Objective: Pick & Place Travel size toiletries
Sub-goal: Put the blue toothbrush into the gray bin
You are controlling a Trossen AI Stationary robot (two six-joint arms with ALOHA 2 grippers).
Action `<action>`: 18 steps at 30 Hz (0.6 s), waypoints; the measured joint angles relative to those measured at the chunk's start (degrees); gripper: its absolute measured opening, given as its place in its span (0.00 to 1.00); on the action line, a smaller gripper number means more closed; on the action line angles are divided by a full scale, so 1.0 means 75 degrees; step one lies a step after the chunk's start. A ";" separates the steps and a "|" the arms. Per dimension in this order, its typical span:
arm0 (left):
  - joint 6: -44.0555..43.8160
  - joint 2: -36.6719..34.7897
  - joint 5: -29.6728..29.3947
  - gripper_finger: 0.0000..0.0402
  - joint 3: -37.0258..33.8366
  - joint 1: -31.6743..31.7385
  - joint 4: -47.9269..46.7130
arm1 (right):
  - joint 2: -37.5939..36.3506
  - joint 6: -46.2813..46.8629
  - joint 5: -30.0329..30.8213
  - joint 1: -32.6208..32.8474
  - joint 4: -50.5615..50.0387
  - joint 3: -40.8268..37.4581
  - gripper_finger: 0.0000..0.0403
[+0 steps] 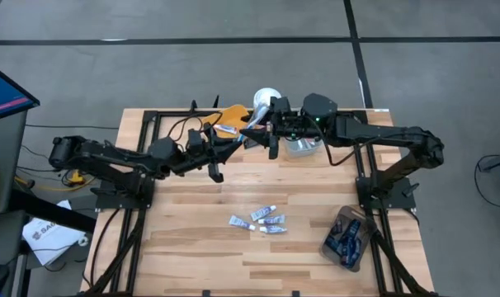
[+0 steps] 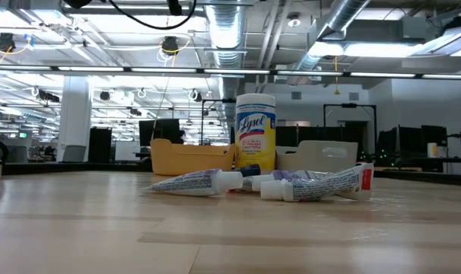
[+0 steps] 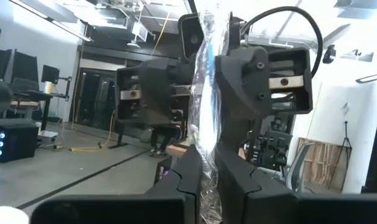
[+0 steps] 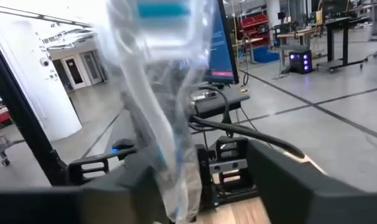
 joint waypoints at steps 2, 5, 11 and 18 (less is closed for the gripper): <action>0.0000 -0.0001 -0.0024 0.05 0.0000 0.0000 -0.0025 | -0.0002 -0.0003 -0.0009 0.0000 -0.0009 0.0000 0.35; -0.0005 -0.0001 -0.0081 0.05 0.0000 0.0006 -0.0027 | -0.0002 -0.0141 -0.0057 0.0018 0.0020 0.0000 0.08; -0.0011 -0.0006 0.0005 0.07 0.0018 -0.0003 0.0063 | 0.0011 -0.0281 -0.0078 0.0092 -0.0197 0.0290 0.03; 0.0012 0.0001 0.0326 0.30 -0.0009 -0.0006 -0.0670 | -0.0040 -0.0267 0.0301 -0.0006 -0.0793 0.1030 0.03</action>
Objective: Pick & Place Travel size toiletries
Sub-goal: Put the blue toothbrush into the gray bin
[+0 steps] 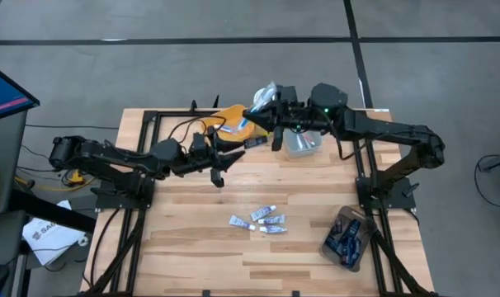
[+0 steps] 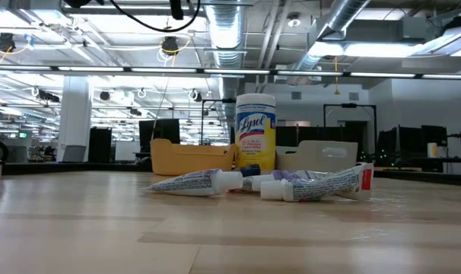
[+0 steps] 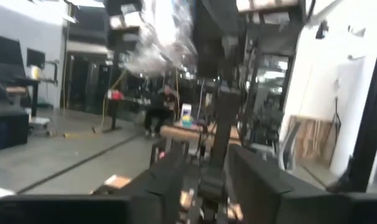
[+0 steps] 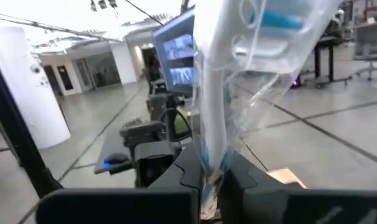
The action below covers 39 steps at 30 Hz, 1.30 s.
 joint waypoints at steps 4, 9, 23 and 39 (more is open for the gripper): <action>-0.0012 -0.0002 -0.0103 0.46 0.0000 -0.0009 -0.0591 | -0.0067 -0.0220 0.0412 -0.0181 -0.1059 0.0548 0.03; -0.0270 -0.0002 -0.0553 0.60 0.0000 -0.0012 -0.1186 | -0.0333 -0.0366 0.2083 -0.0653 -0.3535 0.0985 0.03; -0.0405 -0.0002 -0.0789 0.66 0.0000 -0.0009 -0.1547 | 0.0131 0.0782 0.0517 -0.3642 -0.6286 -0.0655 0.03; -0.0420 -0.0005 -0.0786 0.66 0.0000 -0.0006 -0.1643 | 0.1878 0.0744 -0.0287 -0.4077 -0.6209 -0.1439 0.03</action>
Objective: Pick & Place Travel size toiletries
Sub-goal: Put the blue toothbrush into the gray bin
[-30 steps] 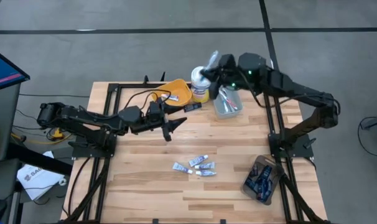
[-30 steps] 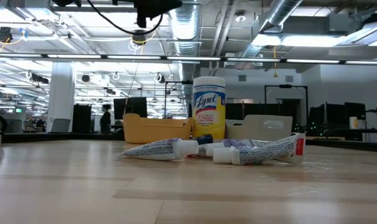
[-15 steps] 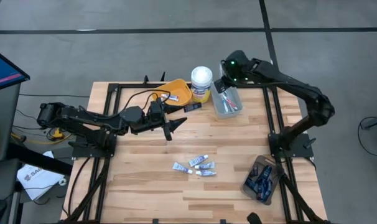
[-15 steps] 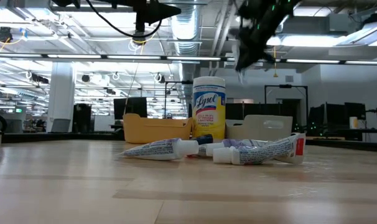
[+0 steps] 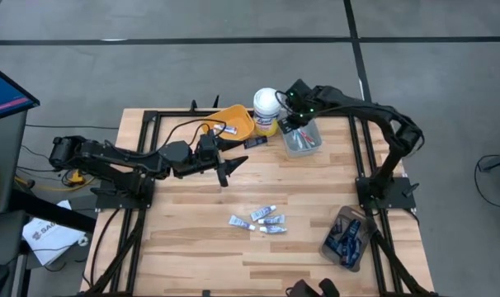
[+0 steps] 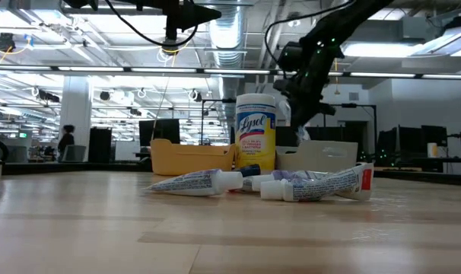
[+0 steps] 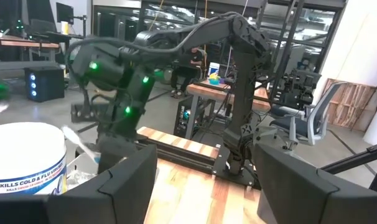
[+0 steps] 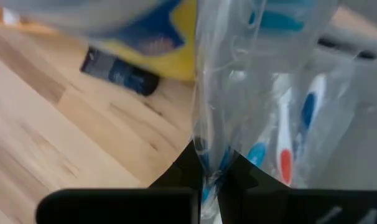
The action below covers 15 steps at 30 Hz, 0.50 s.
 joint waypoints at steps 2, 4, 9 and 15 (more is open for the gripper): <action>0.0000 0.0000 0.0000 0.66 0.0000 0.0000 0.0000 | 0.0119 -0.0003 -0.0008 0.0006 -0.0030 0.0000 0.03; -0.0002 0.0000 -0.0011 0.66 0.0000 0.0000 0.0000 | 0.0234 0.0000 -0.0023 -0.0002 -0.0028 0.0003 0.03; -0.0003 0.0000 -0.0015 0.66 0.0000 0.0000 0.0000 | 0.0236 0.0000 -0.0014 -0.0067 -0.0116 0.0006 0.06; -0.0006 0.0000 -0.0017 0.66 0.0000 0.0000 0.0000 | 0.0206 -0.0003 -0.0008 -0.0058 -0.0532 0.0006 0.09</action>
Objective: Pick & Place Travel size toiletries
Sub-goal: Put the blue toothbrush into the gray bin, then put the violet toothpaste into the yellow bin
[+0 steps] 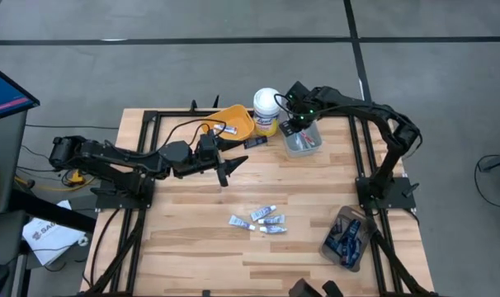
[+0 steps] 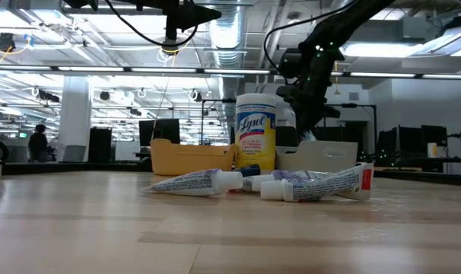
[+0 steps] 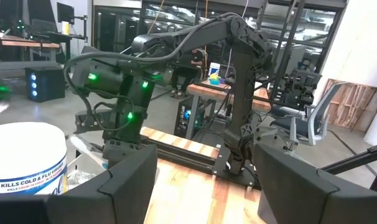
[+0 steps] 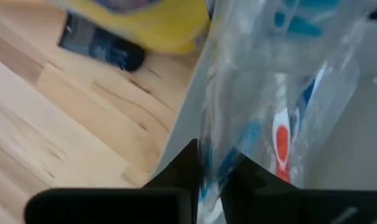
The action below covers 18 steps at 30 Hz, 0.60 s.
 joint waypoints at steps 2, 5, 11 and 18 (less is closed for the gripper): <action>0.0001 0.0000 0.0000 0.66 0.0000 0.0000 0.0000 | 0.0003 -0.0013 0.0000 -0.0002 -0.0155 0.0000 0.11; 0.0001 0.0000 0.0000 0.66 0.0000 0.0000 -0.0001 | 0.0003 -0.0062 0.0005 0.0003 -0.0262 0.0000 0.16; 0.0000 -0.0003 0.0000 0.66 0.0000 0.0000 -0.0193 | 0.0003 -0.0146 0.0006 0.0003 -0.0362 0.0000 0.35; -0.0203 -0.0006 0.0640 0.66 0.0001 0.0000 -0.1731 | -0.0036 -0.0147 0.0009 -0.0003 -0.0700 0.0226 0.59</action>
